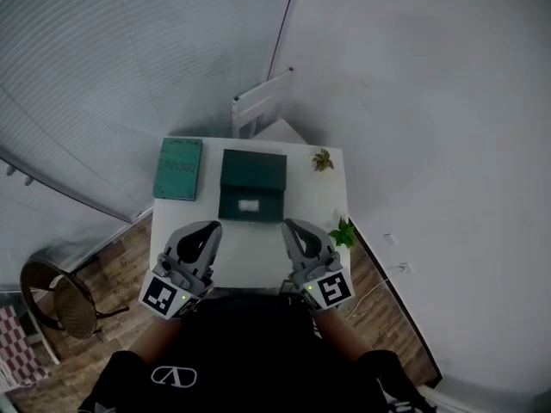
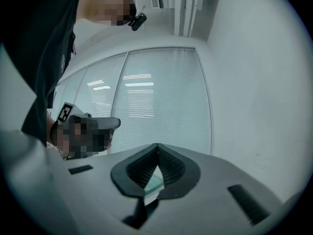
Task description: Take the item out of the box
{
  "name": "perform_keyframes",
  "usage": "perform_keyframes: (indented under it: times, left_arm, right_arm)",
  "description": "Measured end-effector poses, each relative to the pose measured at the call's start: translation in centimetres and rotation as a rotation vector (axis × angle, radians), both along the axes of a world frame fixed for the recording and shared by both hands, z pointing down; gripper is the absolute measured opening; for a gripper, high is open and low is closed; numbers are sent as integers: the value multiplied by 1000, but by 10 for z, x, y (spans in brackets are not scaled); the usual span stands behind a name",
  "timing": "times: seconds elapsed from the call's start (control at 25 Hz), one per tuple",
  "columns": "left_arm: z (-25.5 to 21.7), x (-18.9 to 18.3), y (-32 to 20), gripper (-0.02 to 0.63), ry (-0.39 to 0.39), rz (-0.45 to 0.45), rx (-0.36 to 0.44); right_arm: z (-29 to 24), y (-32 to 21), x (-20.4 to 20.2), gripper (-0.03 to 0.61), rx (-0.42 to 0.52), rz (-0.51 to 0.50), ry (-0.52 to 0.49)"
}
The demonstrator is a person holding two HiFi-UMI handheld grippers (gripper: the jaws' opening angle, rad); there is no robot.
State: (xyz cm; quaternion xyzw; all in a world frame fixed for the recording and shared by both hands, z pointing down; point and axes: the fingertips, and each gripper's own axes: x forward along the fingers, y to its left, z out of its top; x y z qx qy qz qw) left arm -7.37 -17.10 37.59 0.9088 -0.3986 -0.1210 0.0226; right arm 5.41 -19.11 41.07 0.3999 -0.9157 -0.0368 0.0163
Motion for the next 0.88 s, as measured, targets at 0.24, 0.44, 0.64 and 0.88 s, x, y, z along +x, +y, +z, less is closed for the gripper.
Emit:
perform_keyframes:
  times: [0.24,0.44,0.64,0.88]
  left_arm:
    - [4,9,1,5,9,-32,-13]
    - [6,11,0,5,10,-52,-23]
    - [8,10,0,5,5,-67,-33]
    - [16,8,-1,5,3,-80,-51]
  right_arm:
    - [1,-9,6,5,-1,-40,4]
    - [5,-13,7,6,-17,-64,-4]
    - [15,-17,0,71,-17,-87,28]
    - [45,-33,-10,512,-89,-155,207]
